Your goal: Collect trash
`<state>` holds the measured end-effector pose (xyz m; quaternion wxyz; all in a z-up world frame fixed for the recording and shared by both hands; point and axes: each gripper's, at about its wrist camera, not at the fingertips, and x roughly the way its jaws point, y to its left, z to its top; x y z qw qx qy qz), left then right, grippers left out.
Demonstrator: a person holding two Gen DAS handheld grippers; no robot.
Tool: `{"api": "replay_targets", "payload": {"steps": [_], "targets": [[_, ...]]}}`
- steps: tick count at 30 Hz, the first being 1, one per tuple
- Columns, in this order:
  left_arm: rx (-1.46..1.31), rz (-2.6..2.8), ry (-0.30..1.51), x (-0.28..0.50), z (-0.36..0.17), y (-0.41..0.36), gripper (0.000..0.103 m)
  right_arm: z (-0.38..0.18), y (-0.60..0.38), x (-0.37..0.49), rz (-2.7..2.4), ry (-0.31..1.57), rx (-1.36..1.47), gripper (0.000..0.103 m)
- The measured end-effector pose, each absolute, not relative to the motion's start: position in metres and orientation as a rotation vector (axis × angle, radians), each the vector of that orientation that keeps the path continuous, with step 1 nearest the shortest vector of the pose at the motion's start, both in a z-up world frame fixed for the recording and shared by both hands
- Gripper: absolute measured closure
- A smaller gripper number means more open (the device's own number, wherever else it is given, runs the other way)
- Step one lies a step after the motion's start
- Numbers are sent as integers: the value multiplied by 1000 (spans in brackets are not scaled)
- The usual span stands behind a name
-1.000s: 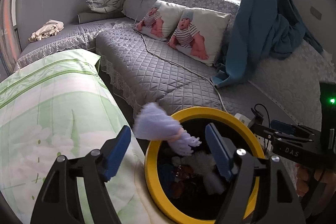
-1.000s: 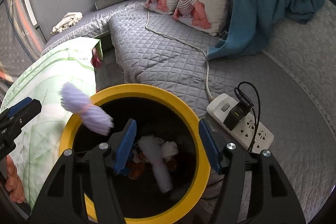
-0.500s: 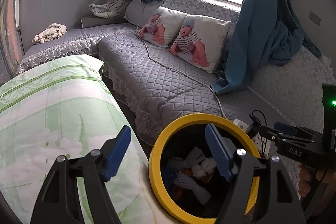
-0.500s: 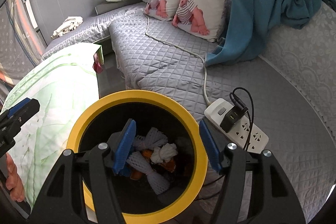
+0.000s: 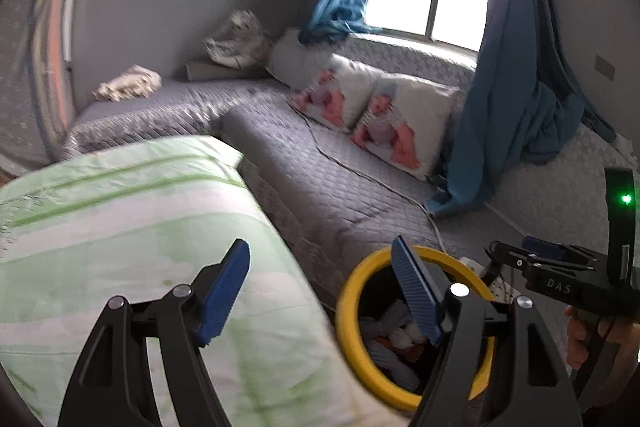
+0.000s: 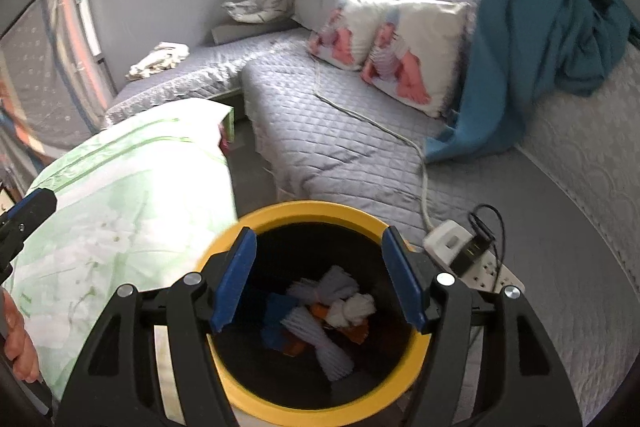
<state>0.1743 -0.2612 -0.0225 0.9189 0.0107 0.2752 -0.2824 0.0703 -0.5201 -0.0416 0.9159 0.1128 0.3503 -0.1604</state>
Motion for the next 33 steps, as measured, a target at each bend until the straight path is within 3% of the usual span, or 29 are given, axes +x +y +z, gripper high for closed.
{"api": "replay_targets", "payload": {"steps": [12,20,33], "targets": [[-14,-429,458,141,16,-160,33,10,-424,83,-140,569,169,28],[-29,-290,401,113,27,-101,26,30,-363,84,-29,482,157,16],[-56,-172,294,64,43,-47,11,39,-298,71,33,457,103,15]]}}
